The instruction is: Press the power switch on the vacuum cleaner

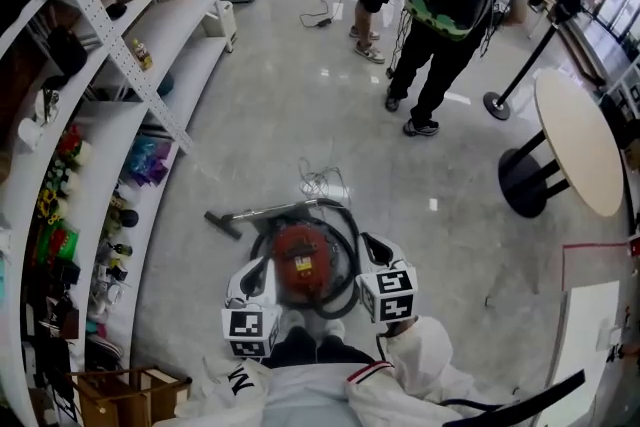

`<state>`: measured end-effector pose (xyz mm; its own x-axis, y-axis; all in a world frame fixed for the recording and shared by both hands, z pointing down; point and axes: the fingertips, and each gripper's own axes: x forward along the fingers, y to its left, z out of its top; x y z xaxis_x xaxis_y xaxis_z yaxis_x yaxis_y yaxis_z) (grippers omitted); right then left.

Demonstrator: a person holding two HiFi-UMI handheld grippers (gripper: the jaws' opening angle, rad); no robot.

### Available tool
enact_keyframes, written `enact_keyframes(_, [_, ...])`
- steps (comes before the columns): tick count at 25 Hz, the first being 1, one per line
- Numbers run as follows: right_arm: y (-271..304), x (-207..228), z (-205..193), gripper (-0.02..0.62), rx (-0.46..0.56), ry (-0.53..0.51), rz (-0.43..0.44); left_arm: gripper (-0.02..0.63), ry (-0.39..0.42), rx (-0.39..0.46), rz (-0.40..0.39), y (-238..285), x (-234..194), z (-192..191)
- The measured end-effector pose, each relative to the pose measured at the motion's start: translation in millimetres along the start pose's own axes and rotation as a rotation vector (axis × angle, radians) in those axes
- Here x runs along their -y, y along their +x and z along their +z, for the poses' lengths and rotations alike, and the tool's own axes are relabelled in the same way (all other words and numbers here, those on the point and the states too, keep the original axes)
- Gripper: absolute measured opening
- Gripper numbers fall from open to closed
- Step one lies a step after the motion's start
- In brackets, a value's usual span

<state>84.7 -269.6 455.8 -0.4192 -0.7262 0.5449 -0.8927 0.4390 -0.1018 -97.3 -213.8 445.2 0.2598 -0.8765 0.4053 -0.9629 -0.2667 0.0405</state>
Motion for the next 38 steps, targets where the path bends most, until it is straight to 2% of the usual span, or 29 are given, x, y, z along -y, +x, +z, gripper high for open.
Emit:
enact_keyframes(8, [-33, 2, 46, 0.0, 0.112, -0.004, 0.003, 0.0, 0.037, 0.089, 0.032, -4, -10, 49])
enact_keyframes(15, [-56, -11, 76, 0.0, 0.189, -0.042, 0.046, 0.0, 0.056, 0.148, 0.048, -6, -5, 76])
enact_keyframes(29, [-74, 0, 55, 0.0, 0.195, -0.034, 0.108, 0.0, 0.047, 0.157, 0.118, -22, 24, 69])
enact_keyframes(38, [-80, 10, 57, 0.0, 0.213, -0.007, 0.114, 0.0, 0.056, 0.162, 0.107, -21, 33, 76])
